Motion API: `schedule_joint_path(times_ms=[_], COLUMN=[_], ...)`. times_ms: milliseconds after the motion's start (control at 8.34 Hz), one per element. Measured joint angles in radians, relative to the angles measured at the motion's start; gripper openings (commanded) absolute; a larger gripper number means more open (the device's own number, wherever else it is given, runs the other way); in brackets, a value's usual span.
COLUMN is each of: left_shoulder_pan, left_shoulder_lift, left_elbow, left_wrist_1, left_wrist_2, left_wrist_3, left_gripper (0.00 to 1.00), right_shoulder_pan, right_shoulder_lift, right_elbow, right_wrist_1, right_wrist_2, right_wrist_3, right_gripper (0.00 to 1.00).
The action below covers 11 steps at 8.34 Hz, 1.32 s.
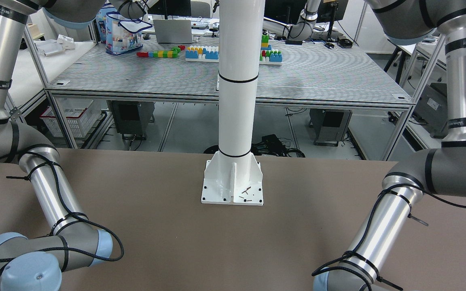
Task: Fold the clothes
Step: 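Release the hem with both grippers and move the right gripper to the folded corner, then grasp the folded corner with the right gripper and drag it toward the robot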
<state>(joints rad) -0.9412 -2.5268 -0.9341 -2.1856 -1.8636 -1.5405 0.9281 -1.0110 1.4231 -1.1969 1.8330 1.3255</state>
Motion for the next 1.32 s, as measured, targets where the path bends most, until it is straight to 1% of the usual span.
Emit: schedule_joint_path(times_ms=[120,240,360,480,600,719,1079,1199,1319], left_shoulder_pan=[0.002,0.003,0.003,0.004,0.005,0.005,0.008,0.008,0.009], left_shoulder_lift=[0.000,0.001,0.001,0.000,-0.001,-0.003,-0.004,-0.004,-0.004], left_elbow=[-0.001,-0.002,-0.002,-0.003,-0.004,-0.006,-0.010,-0.011,-0.012], left_wrist_1=[0.000,0.000,0.000,0.000,0.000,0.000,0.000,0.000,0.000], left_wrist_2=[0.000,0.001,0.001,0.001,0.001,0.001,0.001,0.001,0.001], left_wrist_3=[-0.001,-0.001,-0.001,-0.002,-0.006,-0.012,-0.023,-0.024,-0.025], left_gripper=[0.94,0.94,0.94,0.94,0.94,0.94,0.94,0.94,0.94], right_shoulder_pan=[-0.054,-0.098,-0.135,-0.161,-0.176,-0.184,-0.193,-0.197,-0.199], right_shoulder_lift=[-0.070,-0.129,-0.180,-0.221,-0.243,-0.253,-0.259,-0.261,-0.261], right_elbow=[0.083,0.137,0.162,0.167,0.166,0.166,0.171,0.172,0.174], right_wrist_1=[0.004,0.025,0.087,0.146,0.178,0.194,0.204,0.204,0.204], right_wrist_2=[-0.003,-0.004,-0.006,-0.008,-0.008,-0.009,-0.008,-0.008,-0.008], right_wrist_3=[0.021,0.060,0.096,0.115,0.123,0.128,0.184,0.198,0.207], right_gripper=[0.75,0.75,0.74,0.73,0.70,0.65,0.28,0.10,0.00])
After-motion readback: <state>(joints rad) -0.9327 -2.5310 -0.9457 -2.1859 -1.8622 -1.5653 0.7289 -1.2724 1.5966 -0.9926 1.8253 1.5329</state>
